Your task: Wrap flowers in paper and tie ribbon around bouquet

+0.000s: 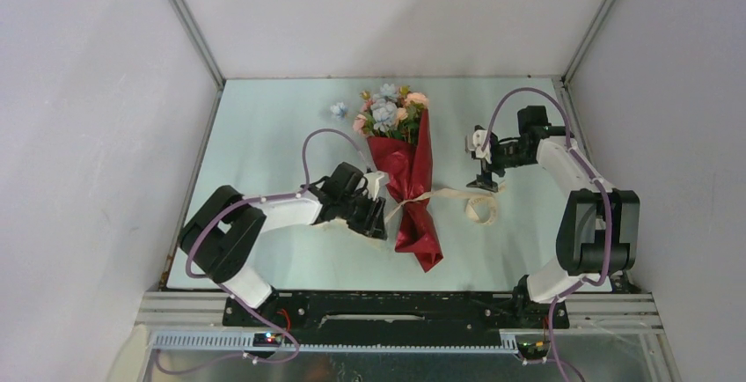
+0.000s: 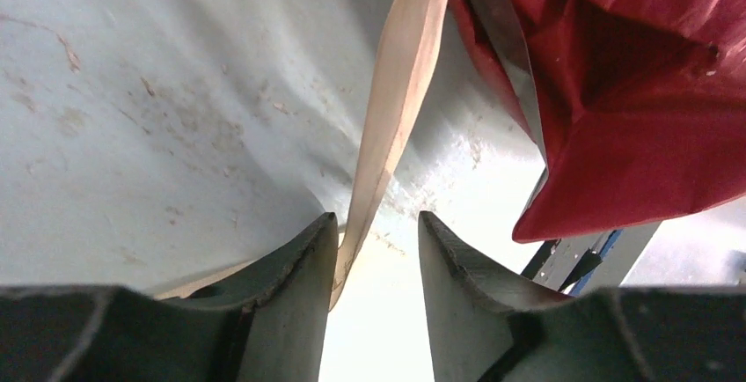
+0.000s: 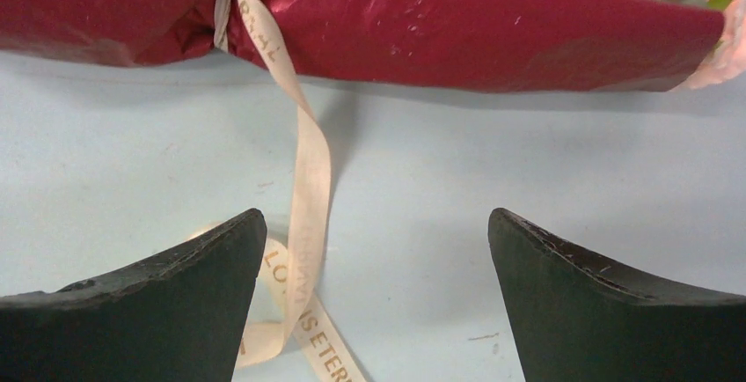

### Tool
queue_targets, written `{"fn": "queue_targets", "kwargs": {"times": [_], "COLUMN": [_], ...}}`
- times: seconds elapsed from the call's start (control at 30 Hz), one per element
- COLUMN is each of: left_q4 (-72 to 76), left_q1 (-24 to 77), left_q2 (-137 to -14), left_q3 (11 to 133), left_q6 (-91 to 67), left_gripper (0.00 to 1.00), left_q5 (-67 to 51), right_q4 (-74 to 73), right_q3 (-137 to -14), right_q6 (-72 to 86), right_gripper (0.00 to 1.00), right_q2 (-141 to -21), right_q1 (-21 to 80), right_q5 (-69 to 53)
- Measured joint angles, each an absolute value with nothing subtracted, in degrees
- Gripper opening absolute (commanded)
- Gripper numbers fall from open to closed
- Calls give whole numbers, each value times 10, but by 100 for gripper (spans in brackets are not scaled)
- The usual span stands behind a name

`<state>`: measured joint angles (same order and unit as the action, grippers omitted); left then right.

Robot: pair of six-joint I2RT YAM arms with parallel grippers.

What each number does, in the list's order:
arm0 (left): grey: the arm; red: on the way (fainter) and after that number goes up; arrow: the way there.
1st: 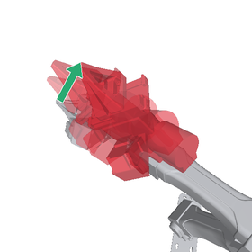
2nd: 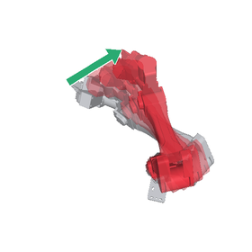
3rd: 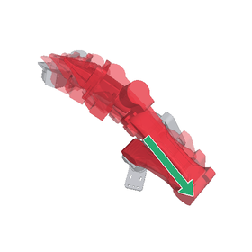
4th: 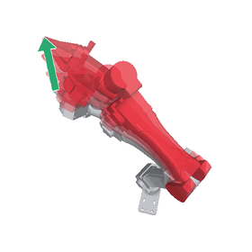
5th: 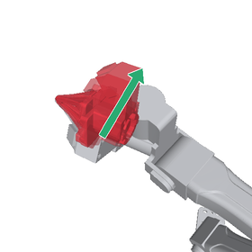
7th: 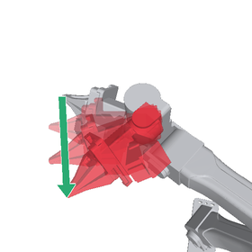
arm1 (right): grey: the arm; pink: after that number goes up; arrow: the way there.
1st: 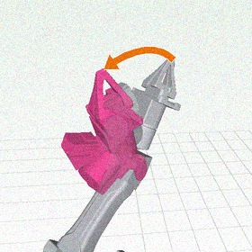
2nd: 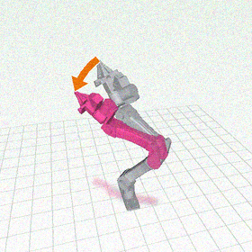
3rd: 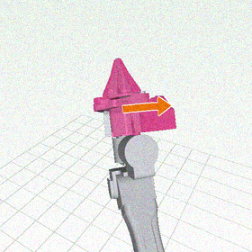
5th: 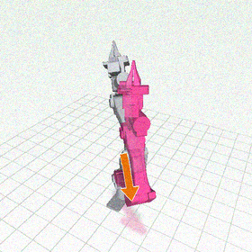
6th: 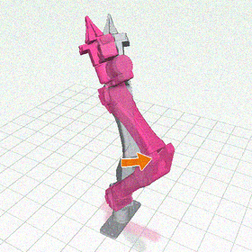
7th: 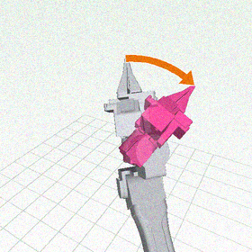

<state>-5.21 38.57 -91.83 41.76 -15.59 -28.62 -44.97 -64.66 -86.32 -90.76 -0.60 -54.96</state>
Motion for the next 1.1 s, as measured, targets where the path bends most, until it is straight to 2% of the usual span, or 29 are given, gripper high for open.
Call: {"fn": "queue_targets", "kwargs": {"times": [0.07,0.13,0.17,0.23,0.27,0.43,0.67,0.9,1.1], "left_q4": [-57,-60,-63,-74,-80,-126,-185,-128,-58], "left_q1": [393,401,403,406,407,411,411,411,411], "left_q2": [-912,-903,-900,-898,-898,-867,-814,-820,-840], "left_q3": [413,404,401,400,401,403,459,534,538], "left_q6": [-167,-179,-186,-198,-203,-226,-260,-271,-275], "left_gripper": [42,29,17,3,2,0,0,0,0], "left_q5": [-274,-261,-257,-240,-226,-149,-12,1,-7], "right_q4": [-459,-465,-466,-469,-469,-448,-210,-4,93], "right_q3": [-647,-647,-647,-647,-647,-642,-547,-537,-621], "right_q6": [-872,-877,-877,-881,-881,-853,-555,-236,-55], "right_gripper": [100,100,100,100,100,98,98,100,100], "right_q2": [-908,-908,-908,-908,-908,-907,-874,-808,-799], "right_q1": [-6,-6,-7,-7,-7,-12,-11,-18,-22], "right_q5": [-534,-518,-510,-495,-487,-443,-309,-134,0]}}
